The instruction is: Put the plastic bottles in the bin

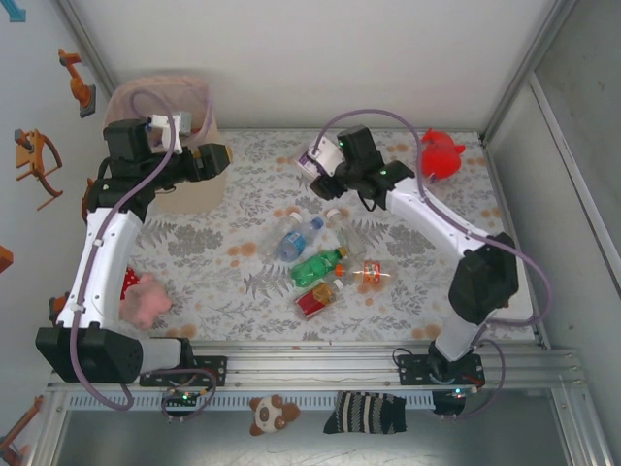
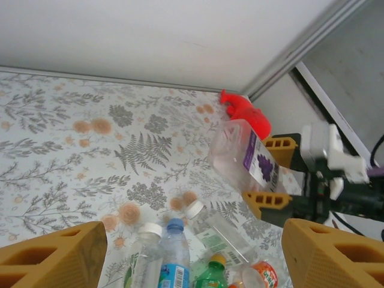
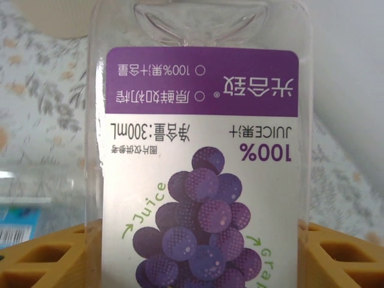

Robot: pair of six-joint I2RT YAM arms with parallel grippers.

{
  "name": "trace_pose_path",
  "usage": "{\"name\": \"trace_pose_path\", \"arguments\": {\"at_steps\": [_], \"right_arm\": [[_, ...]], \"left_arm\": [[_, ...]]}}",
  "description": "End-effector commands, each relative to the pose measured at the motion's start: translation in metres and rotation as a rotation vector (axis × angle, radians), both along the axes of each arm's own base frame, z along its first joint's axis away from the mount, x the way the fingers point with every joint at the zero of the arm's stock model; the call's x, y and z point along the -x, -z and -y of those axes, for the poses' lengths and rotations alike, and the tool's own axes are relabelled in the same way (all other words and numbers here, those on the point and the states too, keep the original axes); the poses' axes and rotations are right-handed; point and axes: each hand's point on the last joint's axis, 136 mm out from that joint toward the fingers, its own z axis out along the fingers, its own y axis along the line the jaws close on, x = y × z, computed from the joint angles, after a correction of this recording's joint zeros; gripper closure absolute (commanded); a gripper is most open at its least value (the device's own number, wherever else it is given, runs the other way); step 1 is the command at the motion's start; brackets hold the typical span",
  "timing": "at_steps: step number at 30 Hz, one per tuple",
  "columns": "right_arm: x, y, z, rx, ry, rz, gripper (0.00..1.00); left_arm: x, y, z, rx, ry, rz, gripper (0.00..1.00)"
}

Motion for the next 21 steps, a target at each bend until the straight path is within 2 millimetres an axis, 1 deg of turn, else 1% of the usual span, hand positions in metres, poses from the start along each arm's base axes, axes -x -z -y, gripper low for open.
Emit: {"name": "trace_pose_path", "arguments": {"at_steps": [1,4,9,14,21], "right_arm": [[0.033,-0.033,-0.004,0.085,-0.245,0.199,0.41],[0.062,-0.038,-0.001,0.207,-0.405,0.316,0.41],[0.094,-0.041,0.001,0.428,-0.572,0.498,0.43],[0.114,-0.047,-0.002,0.586,-0.663,0.648,0.46],[0.135,-0.057,-0.008,0.682,-0.74,0.835,0.47]], "left_arm": [[0.01,-0.011,0.014,-0.017,0.093,0.048,0.24],[0.017,-0.013,0.03,-0.044,0.161,0.06,0.24],[0.045,-0.011,0.071,-0.13,0.355,0.082,0.22],[0.079,-0.004,0.105,-0.2,0.532,0.086,0.22],[0.116,0.018,0.133,-0.322,0.695,0.054,0.22]]}}
